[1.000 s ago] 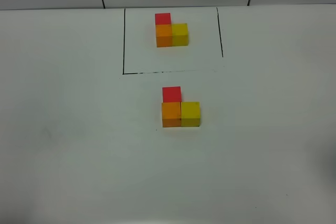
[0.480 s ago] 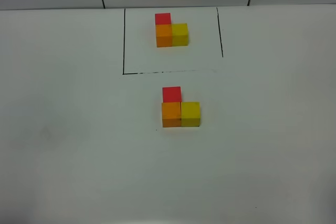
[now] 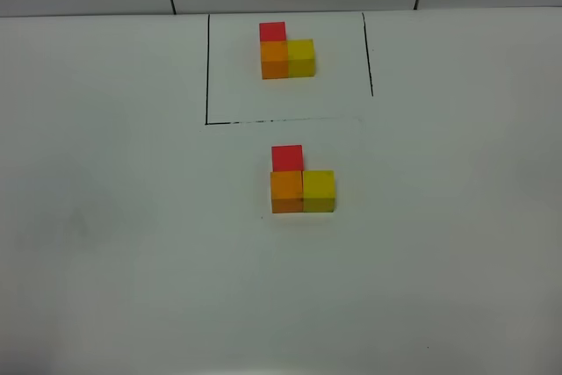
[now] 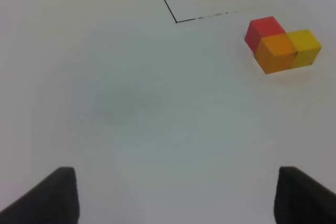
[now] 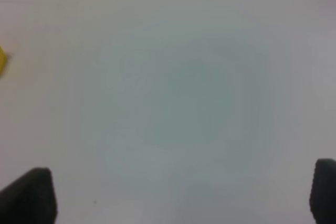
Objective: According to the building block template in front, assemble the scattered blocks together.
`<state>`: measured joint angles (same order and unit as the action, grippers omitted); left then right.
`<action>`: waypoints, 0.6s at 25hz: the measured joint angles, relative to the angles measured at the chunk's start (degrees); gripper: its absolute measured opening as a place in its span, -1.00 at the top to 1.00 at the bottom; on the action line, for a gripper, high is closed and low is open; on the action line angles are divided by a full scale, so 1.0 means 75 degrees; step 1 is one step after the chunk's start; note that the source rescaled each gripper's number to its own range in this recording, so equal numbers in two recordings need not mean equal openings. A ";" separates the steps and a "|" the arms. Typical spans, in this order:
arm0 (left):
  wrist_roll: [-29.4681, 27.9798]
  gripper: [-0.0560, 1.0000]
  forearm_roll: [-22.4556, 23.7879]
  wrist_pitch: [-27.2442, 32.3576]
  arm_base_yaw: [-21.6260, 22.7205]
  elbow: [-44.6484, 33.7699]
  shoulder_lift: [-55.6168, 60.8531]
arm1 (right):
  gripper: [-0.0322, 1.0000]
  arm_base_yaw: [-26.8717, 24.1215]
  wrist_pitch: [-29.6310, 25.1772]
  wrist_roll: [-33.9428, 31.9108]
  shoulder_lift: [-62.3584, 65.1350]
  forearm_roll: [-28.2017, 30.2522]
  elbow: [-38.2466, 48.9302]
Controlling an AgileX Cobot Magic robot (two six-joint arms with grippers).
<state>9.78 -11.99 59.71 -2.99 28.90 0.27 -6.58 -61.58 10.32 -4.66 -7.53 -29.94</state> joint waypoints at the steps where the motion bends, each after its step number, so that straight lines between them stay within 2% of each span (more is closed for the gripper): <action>1: 0.0000 -0.63 0.0000 0.0000 0.0000 0.0000 0.0000 | -0.95 0.0000 0.0014 -0.0044 0.0141 0.0000 0.0104; 8: 0.0000 -0.63 0.0000 0.0000 0.0000 0.0000 0.0000 | -0.89 0.0027 0.0064 -0.0327 0.0225 0.0009 0.0179; 15: 0.0000 -0.63 0.0000 0.0000 0.0000 0.0000 0.0000 | -0.83 0.0370 0.0080 -0.1111 0.0225 0.0517 0.0179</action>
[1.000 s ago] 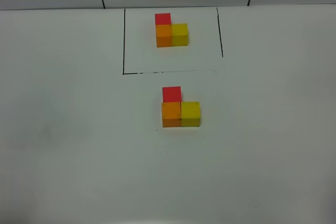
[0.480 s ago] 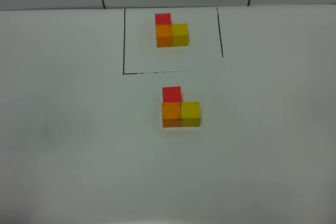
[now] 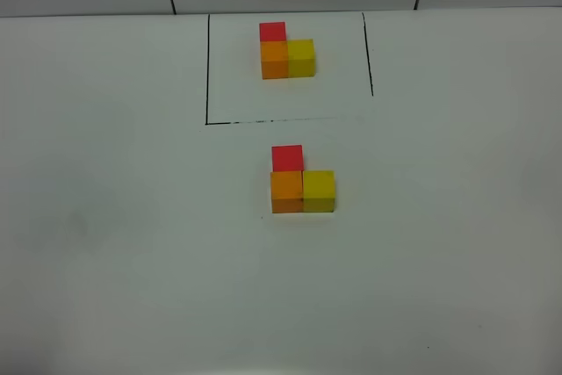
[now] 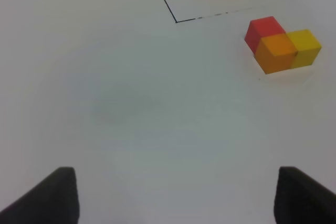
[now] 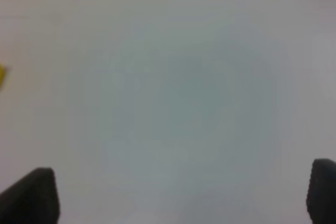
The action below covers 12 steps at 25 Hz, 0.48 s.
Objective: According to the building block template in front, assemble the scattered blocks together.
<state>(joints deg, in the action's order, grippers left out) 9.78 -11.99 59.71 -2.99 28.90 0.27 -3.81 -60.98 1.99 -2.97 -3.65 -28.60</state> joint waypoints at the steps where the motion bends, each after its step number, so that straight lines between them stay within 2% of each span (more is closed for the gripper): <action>1: 0.0000 -0.63 0.0000 0.0000 0.0000 0.0000 0.0000 | -0.81 0.0000 0.0000 -0.0019 0.0000 0.0009 0.0000; 7: 0.0000 -0.63 0.0000 0.0000 0.0000 0.0000 0.0000 | -0.73 0.0032 0.0000 -0.0115 0.0000 0.0061 0.0000; 12: 0.0000 -0.63 0.0000 0.0000 0.0000 0.0000 0.0000 | -0.66 0.0364 0.0002 -0.0122 0.0000 0.0067 0.0000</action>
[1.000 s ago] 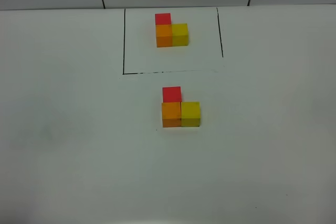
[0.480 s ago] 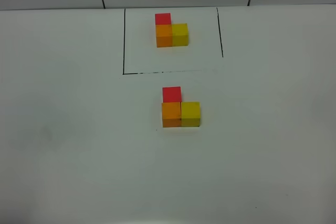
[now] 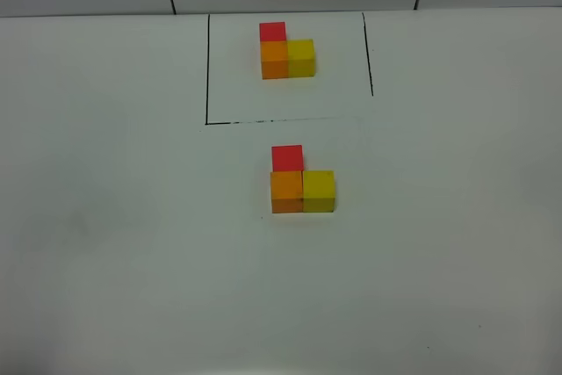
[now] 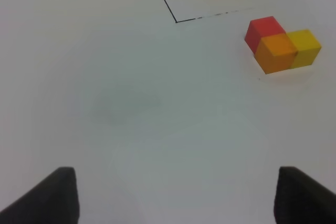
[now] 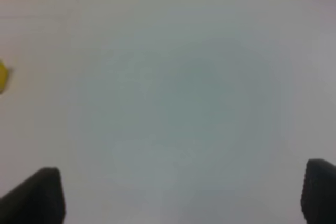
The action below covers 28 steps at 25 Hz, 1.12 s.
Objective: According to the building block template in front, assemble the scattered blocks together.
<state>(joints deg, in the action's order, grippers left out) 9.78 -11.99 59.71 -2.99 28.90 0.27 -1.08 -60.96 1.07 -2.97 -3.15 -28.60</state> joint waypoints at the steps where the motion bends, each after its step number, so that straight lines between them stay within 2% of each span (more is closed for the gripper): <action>1: 0.0000 -0.63 0.0000 0.0000 0.0000 0.0000 0.0000 | -0.65 0.0017 0.0000 0.0000 0.0000 0.0000 0.0000; 28: 0.0000 -0.63 0.0000 0.0000 0.0000 0.0000 0.0000 | -0.49 0.0172 0.0007 -0.0016 0.0000 0.0000 0.0000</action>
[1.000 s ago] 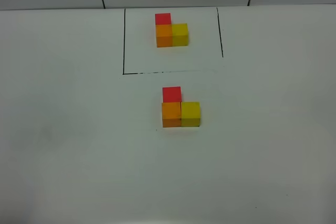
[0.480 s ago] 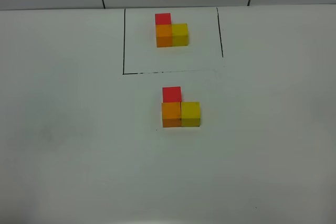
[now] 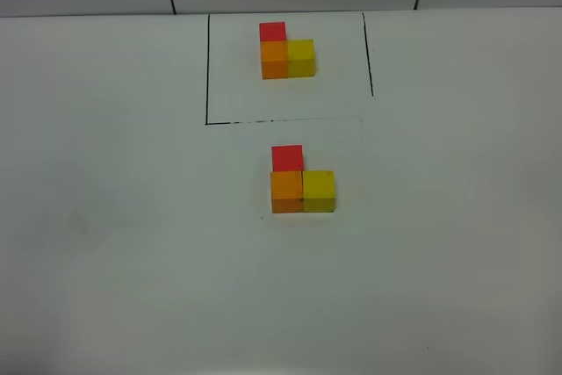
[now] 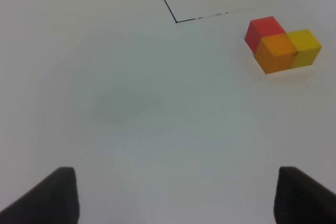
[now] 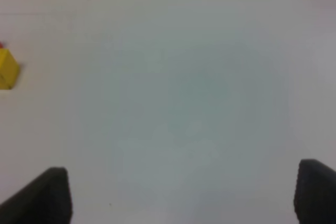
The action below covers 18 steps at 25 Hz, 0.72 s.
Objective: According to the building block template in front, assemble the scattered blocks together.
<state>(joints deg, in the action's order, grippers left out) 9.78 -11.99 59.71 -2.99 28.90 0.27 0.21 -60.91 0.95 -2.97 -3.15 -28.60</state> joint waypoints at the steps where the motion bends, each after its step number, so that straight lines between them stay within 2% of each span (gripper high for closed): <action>1: 0.0000 -0.63 0.0000 0.0000 0.0000 0.0000 0.0000 | -0.48 0.0000 0.0000 0.0000 0.0000 0.0000 0.0000; 18: 0.0000 -0.63 0.0000 0.0000 0.0000 0.0000 0.0000 | -0.48 0.0000 0.0000 0.0000 0.0000 0.0000 0.0000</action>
<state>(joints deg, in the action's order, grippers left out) 9.78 -11.99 59.71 -2.99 28.90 0.27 0.21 -60.91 0.95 -2.97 -3.15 -28.60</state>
